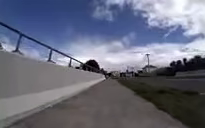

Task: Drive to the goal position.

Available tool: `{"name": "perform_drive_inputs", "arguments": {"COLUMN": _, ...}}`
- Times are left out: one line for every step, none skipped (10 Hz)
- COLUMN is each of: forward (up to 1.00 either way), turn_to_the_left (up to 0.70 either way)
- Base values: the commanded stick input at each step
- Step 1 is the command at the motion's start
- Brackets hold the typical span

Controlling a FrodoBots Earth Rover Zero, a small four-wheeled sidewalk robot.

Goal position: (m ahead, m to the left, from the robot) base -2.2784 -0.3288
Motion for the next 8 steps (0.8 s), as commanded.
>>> {"name": "perform_drive_inputs", "arguments": {"forward": 0.70, "turn_to_the_left": 0.00}}
{"name": "perform_drive_inputs", "arguments": {"forward": 0.70, "turn_to_the_left": 0.00}}
{"name": "perform_drive_inputs", "arguments": {"forward": 0.70, "turn_to_the_left": 0.00}}
{"name": "perform_drive_inputs", "arguments": {"forward": 0.70, "turn_to_the_left": 0.00}}
{"name": "perform_drive_inputs", "arguments": {"forward": 0.70, "turn_to_the_left": 0.00}}
{"name": "perform_drive_inputs", "arguments": {"forward": 0.70, "turn_to_the_left": 0.00}}
{"name": "perform_drive_inputs", "arguments": {"forward": 0.70, "turn_to_the_left": 0.00}}
{"name": "perform_drive_inputs", "arguments": {"forward": 0.70, "turn_to_the_left": 0.00}}
